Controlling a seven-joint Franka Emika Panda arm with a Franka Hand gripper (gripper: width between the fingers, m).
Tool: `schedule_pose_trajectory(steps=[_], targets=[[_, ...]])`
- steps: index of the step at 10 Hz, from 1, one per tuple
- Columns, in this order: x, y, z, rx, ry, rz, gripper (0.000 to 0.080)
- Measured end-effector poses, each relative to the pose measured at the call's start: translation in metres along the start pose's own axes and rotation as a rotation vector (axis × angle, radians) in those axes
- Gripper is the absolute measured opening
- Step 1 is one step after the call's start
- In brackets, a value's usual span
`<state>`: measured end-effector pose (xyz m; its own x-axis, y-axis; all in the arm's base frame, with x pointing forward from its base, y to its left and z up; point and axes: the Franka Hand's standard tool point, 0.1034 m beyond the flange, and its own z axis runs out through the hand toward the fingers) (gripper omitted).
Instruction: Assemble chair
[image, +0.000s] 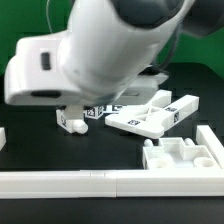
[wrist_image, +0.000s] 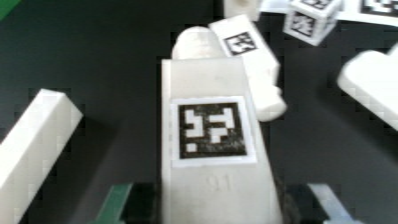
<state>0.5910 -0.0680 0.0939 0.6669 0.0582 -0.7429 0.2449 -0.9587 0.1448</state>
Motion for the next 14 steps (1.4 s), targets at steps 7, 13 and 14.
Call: schedule_pose_trajectory(steps=[7, 13, 14], targets=[[0.012, -0.016, -0.052, 0.034, 0.561, 0.075, 0.0284], [0.015, -0.055, -0.127, 0.141, 0.99, 0.15, 0.0284], [0.018, -0.051, -0.131, 0.129, 1.124, 0.169, 0.0284]])
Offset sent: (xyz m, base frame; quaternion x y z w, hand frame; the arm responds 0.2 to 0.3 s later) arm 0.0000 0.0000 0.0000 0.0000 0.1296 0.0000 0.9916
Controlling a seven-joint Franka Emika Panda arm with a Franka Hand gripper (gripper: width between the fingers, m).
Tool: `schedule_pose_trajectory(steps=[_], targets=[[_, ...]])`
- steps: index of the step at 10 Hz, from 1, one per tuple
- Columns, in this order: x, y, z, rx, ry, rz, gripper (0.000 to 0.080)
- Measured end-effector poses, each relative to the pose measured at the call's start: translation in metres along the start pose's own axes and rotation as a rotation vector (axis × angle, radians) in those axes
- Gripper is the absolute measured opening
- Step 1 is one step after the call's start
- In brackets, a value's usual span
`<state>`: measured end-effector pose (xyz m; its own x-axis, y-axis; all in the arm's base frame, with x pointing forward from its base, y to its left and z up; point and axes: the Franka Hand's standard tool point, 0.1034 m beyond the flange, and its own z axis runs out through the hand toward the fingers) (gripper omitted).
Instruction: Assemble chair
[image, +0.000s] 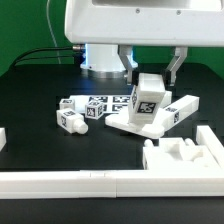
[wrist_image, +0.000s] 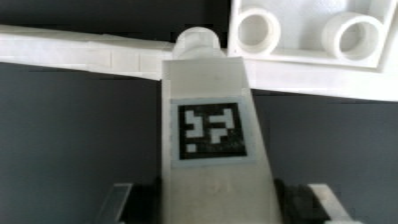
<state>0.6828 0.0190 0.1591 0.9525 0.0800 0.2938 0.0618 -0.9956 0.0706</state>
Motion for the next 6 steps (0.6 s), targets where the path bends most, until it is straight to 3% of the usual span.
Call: schedule_pose_trajectory(steps=[1, 2, 4, 5, 6], targets=[[-0.014, 0.007, 0.005, 0.04, 0.049, 0.079, 0.0284], [-0.017, -0.001, 0.008, 0.05, 0.136, 0.111, 0.0284], [-0.023, -0.045, 0.01, 0.07, 0.277, 0.119, 0.0284], [-0.021, -0.051, 0.008, 0.076, 0.284, 0.146, 0.0285], [-0.017, -0.048, 0.007, 0.063, 0.328, 0.131, 0.0285]])
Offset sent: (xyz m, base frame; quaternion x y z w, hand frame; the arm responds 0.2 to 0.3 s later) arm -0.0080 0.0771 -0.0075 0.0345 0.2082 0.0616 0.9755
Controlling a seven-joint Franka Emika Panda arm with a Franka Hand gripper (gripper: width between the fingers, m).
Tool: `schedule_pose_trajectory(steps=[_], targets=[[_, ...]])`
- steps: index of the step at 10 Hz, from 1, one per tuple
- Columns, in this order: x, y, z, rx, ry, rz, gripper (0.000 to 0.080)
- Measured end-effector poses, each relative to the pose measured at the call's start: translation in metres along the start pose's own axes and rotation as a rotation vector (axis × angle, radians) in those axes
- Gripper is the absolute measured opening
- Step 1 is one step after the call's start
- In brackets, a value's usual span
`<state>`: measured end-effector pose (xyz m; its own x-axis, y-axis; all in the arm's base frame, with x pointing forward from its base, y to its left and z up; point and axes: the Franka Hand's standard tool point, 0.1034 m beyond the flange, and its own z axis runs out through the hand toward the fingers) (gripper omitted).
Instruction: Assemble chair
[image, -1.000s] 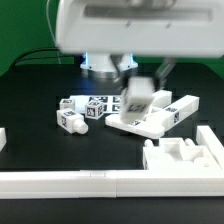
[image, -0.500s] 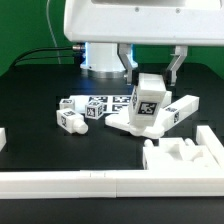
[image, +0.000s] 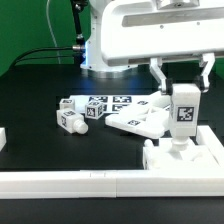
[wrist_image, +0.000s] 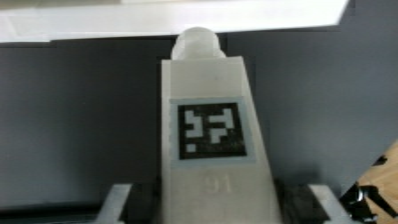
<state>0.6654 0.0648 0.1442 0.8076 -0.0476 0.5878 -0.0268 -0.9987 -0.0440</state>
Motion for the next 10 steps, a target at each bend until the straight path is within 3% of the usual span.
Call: schedule_pose_trajectory(steps=[3, 5, 7, 10], targets=[[-0.003, -0.003, 0.002, 0.003, -0.01, 0.003, 0.0285], [-0.017, -0.036, 0.001, 0.032, -0.025, -0.008, 0.0285], [-0.032, -0.055, 0.004, 0.042, -0.027, -0.02, 0.0285], [-0.046, -0.046, 0.017, 0.028, -0.051, -0.022, 0.0285]])
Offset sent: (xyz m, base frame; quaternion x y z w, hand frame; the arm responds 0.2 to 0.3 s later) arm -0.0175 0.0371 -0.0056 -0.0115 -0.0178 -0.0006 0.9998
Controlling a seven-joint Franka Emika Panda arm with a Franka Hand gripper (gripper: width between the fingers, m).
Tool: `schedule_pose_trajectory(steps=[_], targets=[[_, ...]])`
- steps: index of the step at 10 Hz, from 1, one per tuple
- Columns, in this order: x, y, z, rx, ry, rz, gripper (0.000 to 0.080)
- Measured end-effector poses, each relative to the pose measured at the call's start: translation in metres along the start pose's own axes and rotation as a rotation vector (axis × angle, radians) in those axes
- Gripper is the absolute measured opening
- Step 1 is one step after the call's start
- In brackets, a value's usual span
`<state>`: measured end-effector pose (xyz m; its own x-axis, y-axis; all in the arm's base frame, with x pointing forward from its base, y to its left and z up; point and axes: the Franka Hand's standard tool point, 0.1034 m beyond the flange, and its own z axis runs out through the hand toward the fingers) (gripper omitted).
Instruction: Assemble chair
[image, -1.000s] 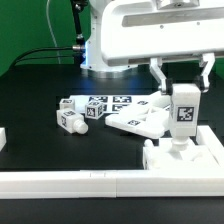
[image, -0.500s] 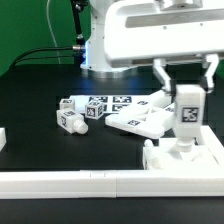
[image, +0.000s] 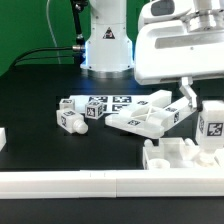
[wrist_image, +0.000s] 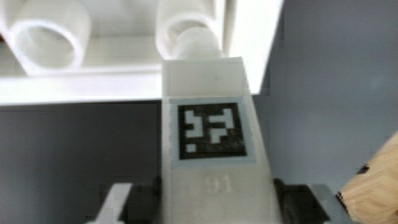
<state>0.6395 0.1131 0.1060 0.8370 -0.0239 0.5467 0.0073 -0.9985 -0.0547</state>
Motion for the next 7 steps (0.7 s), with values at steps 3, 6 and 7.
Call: schedule_pose_trajectory(steps=[3, 6, 7], targets=[[-0.002, 0.007, 0.006, -0.009, 0.001, 0.001, 0.0285], [-0.009, 0.004, 0.015, -0.009, -0.01, -0.003, 0.0285], [-0.008, 0.006, 0.015, -0.011, -0.004, -0.004, 0.0285]])
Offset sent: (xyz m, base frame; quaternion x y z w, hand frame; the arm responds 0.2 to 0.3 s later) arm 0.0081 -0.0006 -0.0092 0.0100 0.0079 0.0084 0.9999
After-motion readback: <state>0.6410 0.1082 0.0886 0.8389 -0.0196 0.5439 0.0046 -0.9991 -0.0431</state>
